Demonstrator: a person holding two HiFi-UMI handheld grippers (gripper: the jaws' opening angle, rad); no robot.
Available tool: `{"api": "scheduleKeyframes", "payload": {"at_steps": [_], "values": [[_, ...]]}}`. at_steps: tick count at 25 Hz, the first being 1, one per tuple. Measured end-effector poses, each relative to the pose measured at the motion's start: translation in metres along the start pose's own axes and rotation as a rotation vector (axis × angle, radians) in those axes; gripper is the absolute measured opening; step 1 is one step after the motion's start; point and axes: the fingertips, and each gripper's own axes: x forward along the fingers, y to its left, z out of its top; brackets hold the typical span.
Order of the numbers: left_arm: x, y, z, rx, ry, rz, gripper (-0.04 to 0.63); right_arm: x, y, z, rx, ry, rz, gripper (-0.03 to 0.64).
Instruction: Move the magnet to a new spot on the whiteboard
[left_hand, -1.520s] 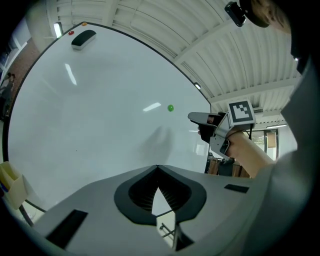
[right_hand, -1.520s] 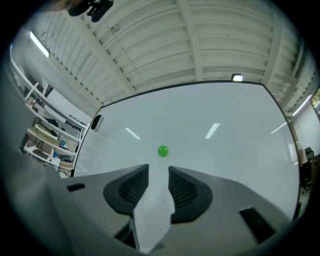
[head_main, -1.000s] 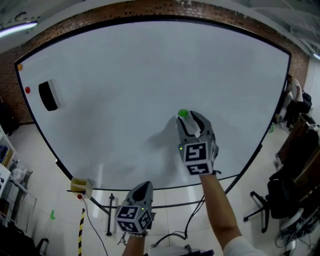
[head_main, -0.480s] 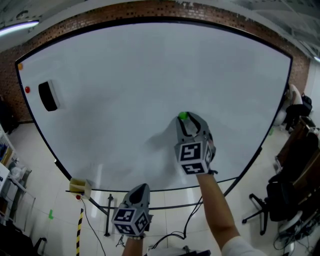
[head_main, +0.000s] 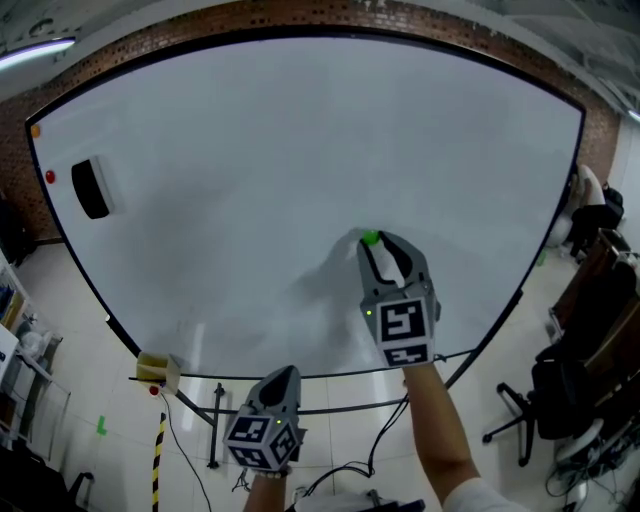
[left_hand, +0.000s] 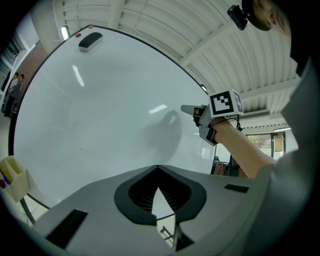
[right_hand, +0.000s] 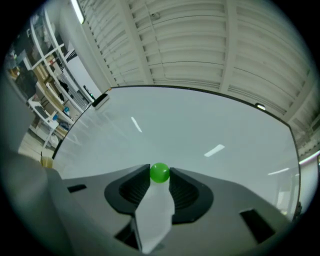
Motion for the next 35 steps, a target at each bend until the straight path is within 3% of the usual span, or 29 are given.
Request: {"api": "scheduleKeyframes", "payload": {"at_steps": [4,11,19,28,35], "values": [[0.000,-0.007,-0.003,0.001,0.004,-0.006,-0.006,-0.044,-0.003,-0.006,0.148,-0.025,0.058,0.133],[0.005,-0.013,-0.005,0.014,0.006,-0.008,-0.006,-0.128,-0.009,-0.050,0.302,0.029,0.049,0.135],[0.012,-0.039,0.002,0.065,0.002,-0.038,-0.006,-0.176,-0.008,-0.086,0.333,0.095,0.020,0.135],[0.025,-0.044,-0.012,0.092,0.034,-0.032,-0.006,-0.188,0.012,-0.157,0.453,0.244,0.051,0.135],[0.032,-0.043,-0.022,0.092,0.060,-0.027,-0.006,-0.176,0.016,-0.163,0.453,0.256,0.069,0.135]]}}
